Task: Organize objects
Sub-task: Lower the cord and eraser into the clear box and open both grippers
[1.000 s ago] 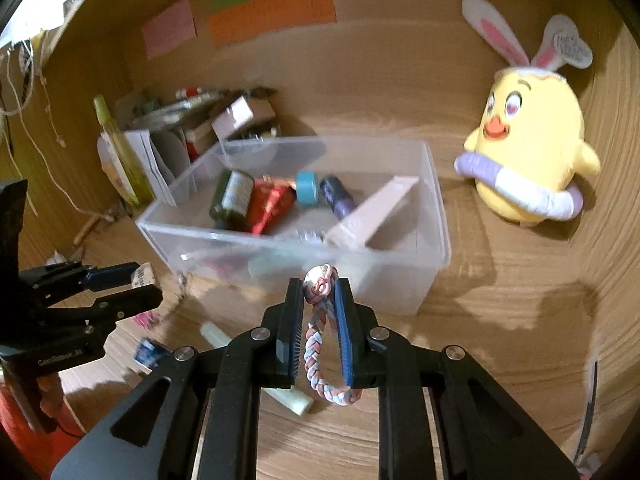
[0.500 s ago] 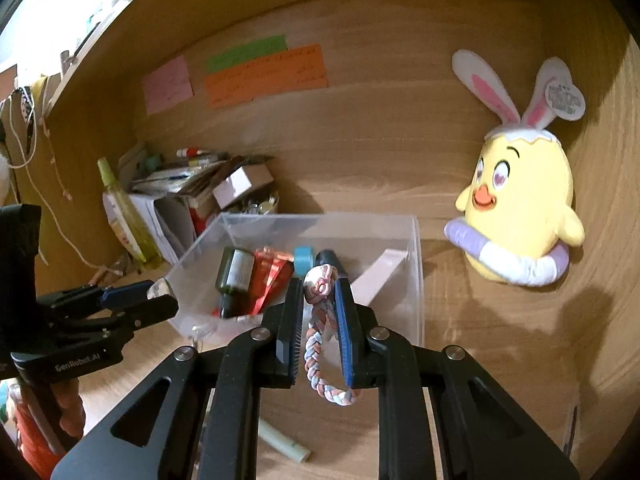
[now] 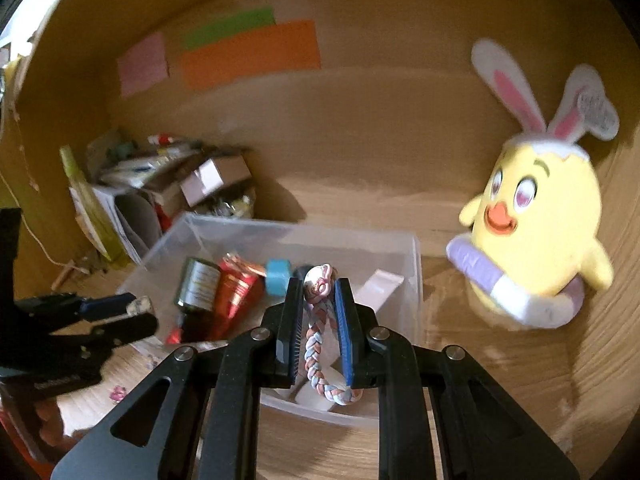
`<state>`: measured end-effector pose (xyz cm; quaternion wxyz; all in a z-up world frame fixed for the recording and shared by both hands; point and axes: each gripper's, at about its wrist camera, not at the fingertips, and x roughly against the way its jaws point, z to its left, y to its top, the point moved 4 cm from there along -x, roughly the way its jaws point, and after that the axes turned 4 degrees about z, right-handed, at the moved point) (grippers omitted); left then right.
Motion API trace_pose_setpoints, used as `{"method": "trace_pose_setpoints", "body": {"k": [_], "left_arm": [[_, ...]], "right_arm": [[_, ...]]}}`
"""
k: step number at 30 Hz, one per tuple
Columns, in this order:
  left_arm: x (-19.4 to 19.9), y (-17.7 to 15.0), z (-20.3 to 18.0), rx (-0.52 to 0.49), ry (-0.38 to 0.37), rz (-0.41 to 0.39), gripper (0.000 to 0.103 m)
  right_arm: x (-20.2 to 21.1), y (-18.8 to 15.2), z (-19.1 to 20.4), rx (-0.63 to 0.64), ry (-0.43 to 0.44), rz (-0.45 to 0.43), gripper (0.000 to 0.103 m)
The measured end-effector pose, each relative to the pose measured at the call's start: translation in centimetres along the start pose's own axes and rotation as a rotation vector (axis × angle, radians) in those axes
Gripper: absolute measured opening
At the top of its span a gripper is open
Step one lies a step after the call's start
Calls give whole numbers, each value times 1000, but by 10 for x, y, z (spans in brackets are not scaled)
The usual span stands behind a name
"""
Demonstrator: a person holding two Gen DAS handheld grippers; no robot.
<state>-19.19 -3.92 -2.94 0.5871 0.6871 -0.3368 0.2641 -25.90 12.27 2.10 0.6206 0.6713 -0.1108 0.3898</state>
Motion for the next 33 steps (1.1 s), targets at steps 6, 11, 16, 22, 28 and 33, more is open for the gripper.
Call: {"method": "trace_pose_setpoints", "body": {"k": [6, 11, 16, 22, 28, 33], "left_arm": [[-4, 3, -1, -15, 15, 3, 43], [-8, 4, -3, -11, -3, 14, 44], [-2, 6, -10, -21, -18, -2, 53], [16, 8, -19, -44, -6, -50, 65], [39, 3, -22, -59, 42, -108, 74], [55, -7, -19, -58, 76, -129, 78]], "right_arm": [[-22, -9, -4, -8, 21, 49, 14], [-29, -13, 1, 2, 45, 88, 19], [-24, -14, 5, 5, 47, 86, 47], [-9, -12, 13, 28, 54, 64, 57], [14, -18, 19, 42, 51, 28, 64], [29, -30, 24, 52, 38, 19, 72]]}}
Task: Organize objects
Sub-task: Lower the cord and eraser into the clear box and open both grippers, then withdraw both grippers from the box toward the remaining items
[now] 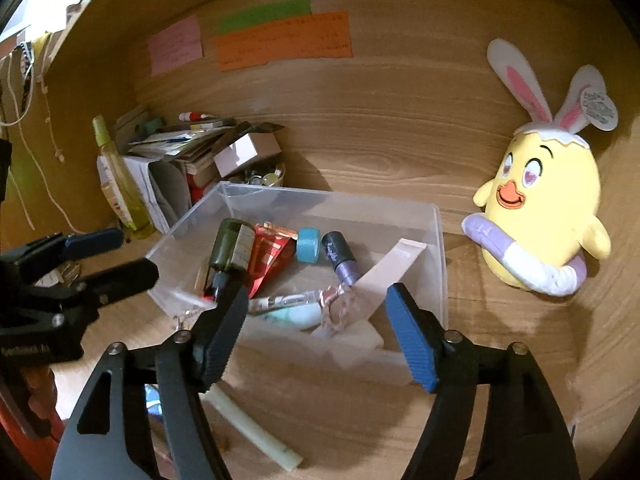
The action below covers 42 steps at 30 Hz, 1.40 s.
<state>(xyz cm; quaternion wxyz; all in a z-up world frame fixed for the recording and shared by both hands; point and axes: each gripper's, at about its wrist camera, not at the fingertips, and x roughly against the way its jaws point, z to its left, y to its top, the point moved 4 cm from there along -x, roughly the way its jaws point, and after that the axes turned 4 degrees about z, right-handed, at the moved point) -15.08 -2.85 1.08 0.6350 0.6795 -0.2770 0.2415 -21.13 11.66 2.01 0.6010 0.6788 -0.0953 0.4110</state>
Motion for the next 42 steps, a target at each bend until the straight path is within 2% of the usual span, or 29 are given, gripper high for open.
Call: {"method": "trace_pose_setpoints", "body": {"k": [7, 19, 28, 35, 40, 42], "left_arm": [[10, -26, 11, 18, 45, 32, 79], [4, -80, 30, 70, 87, 139, 79], [-13, -113, 36, 84, 57, 220, 79], [-23, -115, 42, 118, 36, 241, 79], [-28, -107, 45, 134, 27, 238, 74], [-31, -107, 45, 132, 27, 249, 70]], "right_arm": [[13, -21, 5, -7, 1, 0, 74], [10, -67, 4, -62, 4, 65, 74], [-2, -87, 6, -80, 9, 120, 74], [-18, -87, 27, 13, 34, 157, 73], [-38, -83, 48, 131, 56, 212, 55], [-45, -82, 54, 163, 59, 230, 52]]}}
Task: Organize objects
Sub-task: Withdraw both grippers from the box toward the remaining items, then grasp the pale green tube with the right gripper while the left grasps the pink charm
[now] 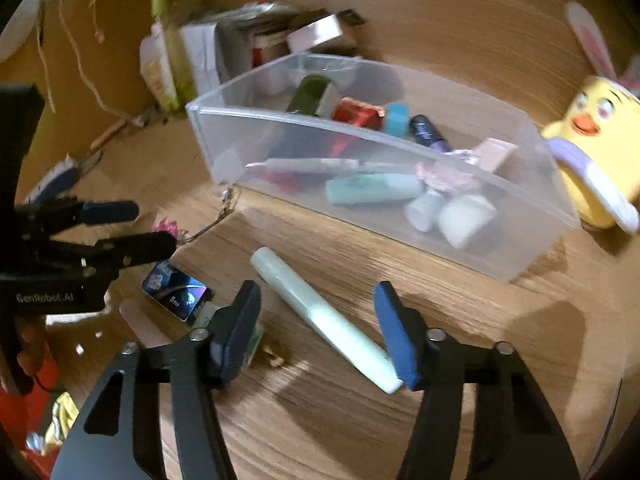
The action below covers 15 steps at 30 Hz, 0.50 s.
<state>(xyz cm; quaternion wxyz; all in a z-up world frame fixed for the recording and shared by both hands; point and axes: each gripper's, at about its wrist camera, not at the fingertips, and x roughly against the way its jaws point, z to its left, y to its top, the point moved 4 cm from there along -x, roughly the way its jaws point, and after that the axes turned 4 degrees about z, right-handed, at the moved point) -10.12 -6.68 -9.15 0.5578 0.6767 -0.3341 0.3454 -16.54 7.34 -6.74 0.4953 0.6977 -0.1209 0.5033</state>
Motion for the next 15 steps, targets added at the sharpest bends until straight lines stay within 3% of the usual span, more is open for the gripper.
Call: {"method": "trace_pose_setpoints", "body": {"k": [6, 15], "left_arm": [[-5, 4, -2, -21, 30, 7, 63], [-6, 5, -12, -66, 31, 4, 30]], "right_arm": [[-11, 2, -1, -3, 20, 30, 45], [-6, 0, -4, -12, 15, 11, 20]]}}
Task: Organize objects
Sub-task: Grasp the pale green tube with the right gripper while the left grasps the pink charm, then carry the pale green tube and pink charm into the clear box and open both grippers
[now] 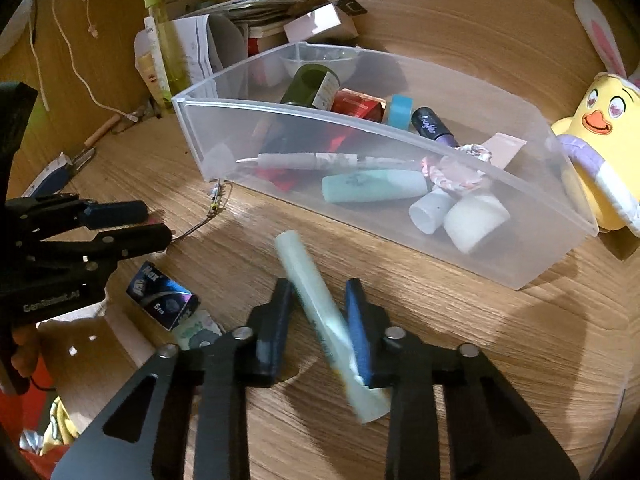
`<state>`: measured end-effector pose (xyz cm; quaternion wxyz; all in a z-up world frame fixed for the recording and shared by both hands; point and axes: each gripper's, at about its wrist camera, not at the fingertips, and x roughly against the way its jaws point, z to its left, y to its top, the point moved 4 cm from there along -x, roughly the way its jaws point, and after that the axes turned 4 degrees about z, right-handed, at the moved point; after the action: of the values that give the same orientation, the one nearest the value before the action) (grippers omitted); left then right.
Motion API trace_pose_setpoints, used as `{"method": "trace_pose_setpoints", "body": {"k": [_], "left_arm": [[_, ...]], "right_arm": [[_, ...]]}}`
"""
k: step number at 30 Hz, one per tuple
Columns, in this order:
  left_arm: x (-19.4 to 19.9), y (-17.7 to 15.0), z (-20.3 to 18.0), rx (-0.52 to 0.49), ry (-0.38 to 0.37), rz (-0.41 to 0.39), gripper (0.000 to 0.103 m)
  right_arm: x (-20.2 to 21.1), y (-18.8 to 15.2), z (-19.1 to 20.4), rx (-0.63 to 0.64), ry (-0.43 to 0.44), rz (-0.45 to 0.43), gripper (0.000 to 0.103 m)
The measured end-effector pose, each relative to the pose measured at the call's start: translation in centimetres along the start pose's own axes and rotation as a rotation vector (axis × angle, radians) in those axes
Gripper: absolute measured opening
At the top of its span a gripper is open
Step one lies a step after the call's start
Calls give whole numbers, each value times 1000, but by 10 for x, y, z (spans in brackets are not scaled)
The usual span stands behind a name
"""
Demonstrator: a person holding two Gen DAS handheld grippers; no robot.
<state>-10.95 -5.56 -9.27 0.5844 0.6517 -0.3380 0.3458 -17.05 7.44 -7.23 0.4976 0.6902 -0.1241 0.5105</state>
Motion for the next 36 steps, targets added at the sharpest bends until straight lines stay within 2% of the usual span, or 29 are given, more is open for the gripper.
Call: {"method": "trace_pose_setpoints", "body": {"k": [1, 3, 10, 24, 29, 36], "left_arm": [[0, 0, -1, -1, -5, 1, 26], [-1, 0, -4, -4, -11, 1, 26], [3, 0, -4, 9, -18, -10, 26], [59, 25, -13, 15, -59, -157, 26], [70, 36, -20, 11, -98, -195, 26], [75, 48, -29, -5, -116, -225, 26]], "right_arm": [[-1, 1, 0, 0, 7, 0, 17], [0, 1, 1, 4, 15, -1, 15], [2, 3, -1, -7, 22, -17, 14], [47, 15, -10, -64, 24, -151, 14], [61, 19, -15, -92, 22, -195, 14], [77, 28, -26, -122, 13, -250, 14]]}}
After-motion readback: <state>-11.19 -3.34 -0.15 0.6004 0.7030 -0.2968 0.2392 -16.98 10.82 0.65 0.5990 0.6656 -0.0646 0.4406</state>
